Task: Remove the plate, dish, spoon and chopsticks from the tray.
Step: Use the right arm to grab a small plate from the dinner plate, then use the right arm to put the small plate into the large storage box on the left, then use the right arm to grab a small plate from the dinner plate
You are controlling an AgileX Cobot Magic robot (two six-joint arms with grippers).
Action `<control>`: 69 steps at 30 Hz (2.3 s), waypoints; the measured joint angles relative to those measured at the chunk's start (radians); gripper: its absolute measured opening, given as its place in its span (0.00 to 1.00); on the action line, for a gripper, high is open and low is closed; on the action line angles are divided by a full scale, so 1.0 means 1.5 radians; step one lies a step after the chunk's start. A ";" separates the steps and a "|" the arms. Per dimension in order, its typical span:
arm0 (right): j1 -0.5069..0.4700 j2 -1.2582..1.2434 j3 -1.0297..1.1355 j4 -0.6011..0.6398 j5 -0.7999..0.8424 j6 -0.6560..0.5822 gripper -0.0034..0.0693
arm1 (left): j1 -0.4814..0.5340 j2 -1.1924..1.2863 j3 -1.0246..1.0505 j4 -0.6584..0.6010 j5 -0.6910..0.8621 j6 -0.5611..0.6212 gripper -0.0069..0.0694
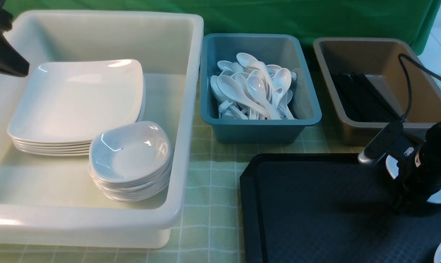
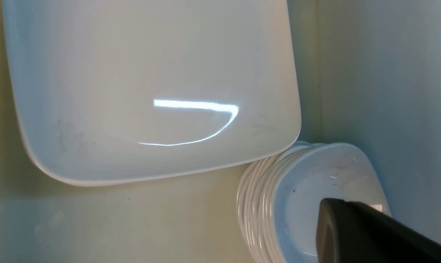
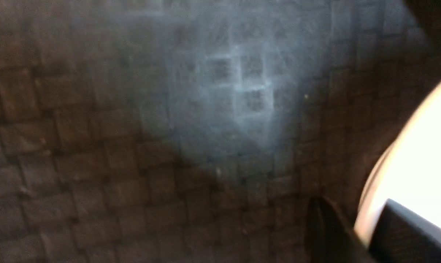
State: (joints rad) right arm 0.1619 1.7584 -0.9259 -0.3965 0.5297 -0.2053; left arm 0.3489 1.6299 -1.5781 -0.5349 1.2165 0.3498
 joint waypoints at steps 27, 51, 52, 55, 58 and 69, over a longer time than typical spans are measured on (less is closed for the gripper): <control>0.615 -0.063 -0.426 0.119 0.076 -0.221 0.07 | 0.000 0.000 0.000 -0.009 -0.001 -0.004 0.07; 0.629 0.163 -0.503 0.030 0.036 -0.315 0.46 | 0.000 0.000 0.000 0.000 -0.001 -0.004 0.07; 0.629 0.163 -0.503 0.018 0.039 -0.311 0.47 | 0.000 0.000 0.000 0.000 -0.001 -0.004 0.07; 0.628 0.163 -0.510 -0.022 0.074 -0.293 0.50 | 0.000 0.000 0.000 0.000 -0.001 -0.004 0.07; 0.628 0.161 -0.534 -0.033 0.157 -0.265 0.50 | 0.000 0.000 0.000 0.000 -0.001 -0.004 0.07; 0.612 -0.005 -0.651 -0.050 0.440 -0.009 0.06 | 0.000 0.000 0.000 0.003 -0.001 -0.004 0.07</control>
State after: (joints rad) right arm 1.0797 1.7510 -1.9026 -0.4720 1.1892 -0.2181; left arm 0.3489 1.6299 -1.5781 -0.5311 1.2144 0.3436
